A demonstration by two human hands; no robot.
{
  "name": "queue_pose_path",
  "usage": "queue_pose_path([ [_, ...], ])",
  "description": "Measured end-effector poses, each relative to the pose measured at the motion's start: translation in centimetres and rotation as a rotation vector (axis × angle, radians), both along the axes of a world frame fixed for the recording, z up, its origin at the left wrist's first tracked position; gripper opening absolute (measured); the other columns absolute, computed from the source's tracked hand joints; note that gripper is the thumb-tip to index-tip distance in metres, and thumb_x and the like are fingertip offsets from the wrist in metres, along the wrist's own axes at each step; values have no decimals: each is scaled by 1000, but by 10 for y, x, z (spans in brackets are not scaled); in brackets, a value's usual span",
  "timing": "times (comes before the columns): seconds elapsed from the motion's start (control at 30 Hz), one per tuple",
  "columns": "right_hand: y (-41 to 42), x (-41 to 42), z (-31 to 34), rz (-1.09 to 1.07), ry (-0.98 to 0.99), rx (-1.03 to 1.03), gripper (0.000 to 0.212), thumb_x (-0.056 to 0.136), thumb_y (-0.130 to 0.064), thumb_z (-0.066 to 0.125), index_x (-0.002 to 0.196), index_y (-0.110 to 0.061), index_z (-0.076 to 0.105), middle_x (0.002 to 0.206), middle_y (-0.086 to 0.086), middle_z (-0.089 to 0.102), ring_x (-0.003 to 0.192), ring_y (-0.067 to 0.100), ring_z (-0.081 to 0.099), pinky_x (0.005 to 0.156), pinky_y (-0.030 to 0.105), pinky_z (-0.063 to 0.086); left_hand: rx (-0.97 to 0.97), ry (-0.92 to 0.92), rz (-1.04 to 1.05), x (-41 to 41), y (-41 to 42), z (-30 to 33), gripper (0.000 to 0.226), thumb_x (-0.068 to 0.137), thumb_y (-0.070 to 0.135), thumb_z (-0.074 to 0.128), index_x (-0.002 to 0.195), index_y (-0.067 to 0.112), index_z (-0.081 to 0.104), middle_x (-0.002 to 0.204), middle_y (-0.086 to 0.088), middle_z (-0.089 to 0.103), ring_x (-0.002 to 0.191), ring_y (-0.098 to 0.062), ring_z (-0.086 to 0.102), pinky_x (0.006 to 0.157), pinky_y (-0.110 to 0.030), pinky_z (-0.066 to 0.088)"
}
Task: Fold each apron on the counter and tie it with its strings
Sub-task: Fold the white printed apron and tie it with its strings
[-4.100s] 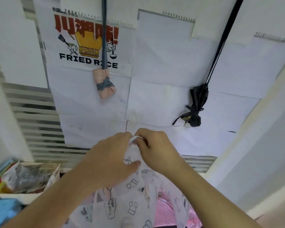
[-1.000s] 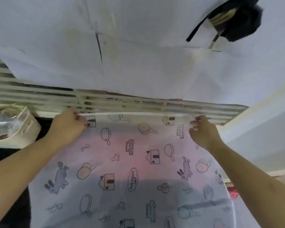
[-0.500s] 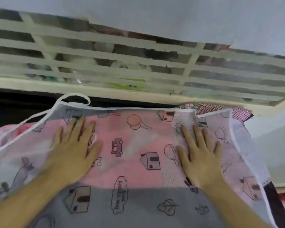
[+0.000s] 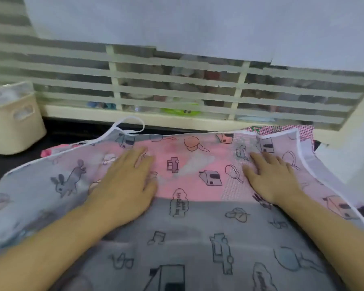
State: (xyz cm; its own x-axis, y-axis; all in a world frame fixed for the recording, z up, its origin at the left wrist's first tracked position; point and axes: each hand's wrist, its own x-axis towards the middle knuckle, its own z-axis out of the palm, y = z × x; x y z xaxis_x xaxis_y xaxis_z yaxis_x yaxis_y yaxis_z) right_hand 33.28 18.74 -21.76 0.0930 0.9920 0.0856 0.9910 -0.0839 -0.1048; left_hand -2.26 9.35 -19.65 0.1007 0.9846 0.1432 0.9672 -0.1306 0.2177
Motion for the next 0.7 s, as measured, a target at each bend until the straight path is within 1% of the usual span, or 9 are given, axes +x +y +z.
queue_pose_path([
  [0.07, -28, -10, 18, -31, 4, 90, 62, 98, -58, 28, 145, -21, 46, 154, 18, 47, 141, 42, 39, 121, 55, 27, -67, -51, 15, 22, -50, 9, 56, 104, 51, 44, 156, 36, 34, 170, 6, 9, 156, -20, 11, 124, -42, 21],
  [0.13, -82, -31, 41, 21, 35, 175, 51, 102, -41, 42, 142, -9, 49, 148, 21, 51, 134, 42, 45, 116, 50, 34, -149, -37, 9, 33, -91, 10, 57, 104, 59, 38, 157, 37, 31, 168, 4, 11, 154, -22, 15, 124, -41, 22],
  [0.2, -149, -57, 49, 197, 63, 223, 48, 99, -31, 51, 142, -11, 49, 144, 14, 52, 128, 37, 50, 107, 46, 42, -217, -12, 2, 31, -109, -1, 65, 105, 65, 28, 164, 38, 20, 172, 2, 9, 157, -22, 12, 127, -40, 17],
  [0.27, -220, -78, 41, 335, 92, 172, 48, 99, -38, 48, 145, -24, 44, 148, 2, 48, 128, 29, 51, 103, 42, 46, -196, -6, -6, 23, -114, -13, 69, 105, 67, 19, 167, 37, 11, 176, 3, 3, 161, -20, 4, 130, -39, 7],
  [0.33, -270, -83, 23, 370, 66, 80, 50, 104, -53, 32, 151, -39, 35, 158, -6, 38, 141, 24, 41, 114, 41, 38, -129, -19, -18, 20, -121, -17, 67, 106, 64, 19, 167, 35, 13, 176, 3, 6, 161, -18, 5, 131, -38, 3],
  [0.4, -278, -78, -2, 366, 20, -9, 60, 104, -64, 12, 162, -49, 9, 174, -10, 9, 160, 21, 8, 129, 43, 10, -70, -41, -33, 21, -123, -19, 64, 109, 57, 23, 167, 31, 19, 175, 2, 12, 161, -18, 9, 131, -37, 4],
  [0.47, -271, -71, -13, 337, 25, -40, 63, 103, -68, 6, 162, -51, -6, 174, -13, -9, 161, 17, -12, 130, 47, -5, -17, -49, -56, 27, -137, -18, 64, 108, 57, 22, 166, 30, 22, 175, 1, 13, 161, -21, 10, 131, -38, 7],
  [0.53, -265, -71, -12, 333, 22, -77, 63, 103, -68, 8, 162, -51, -5, 173, -13, -12, 160, 17, -15, 129, 49, -8, 11, -40, -108, 33, -159, -19, 63, 107, 59, 23, 165, 35, 20, 174, 4, 11, 160, -21, 8, 131, -37, 8],
  [0.7, -257, -70, -8, 350, 52, -118, 62, 103, -66, 12, 162, -52, -2, 174, -12, -7, 160, 17, -14, 129, 50, -7, 103, 26, -167, 46, -206, -33, 67, 105, 63, 27, 166, 37, 17, 173, 12, 10, 159, -15, 7, 126, -27, -2],
])
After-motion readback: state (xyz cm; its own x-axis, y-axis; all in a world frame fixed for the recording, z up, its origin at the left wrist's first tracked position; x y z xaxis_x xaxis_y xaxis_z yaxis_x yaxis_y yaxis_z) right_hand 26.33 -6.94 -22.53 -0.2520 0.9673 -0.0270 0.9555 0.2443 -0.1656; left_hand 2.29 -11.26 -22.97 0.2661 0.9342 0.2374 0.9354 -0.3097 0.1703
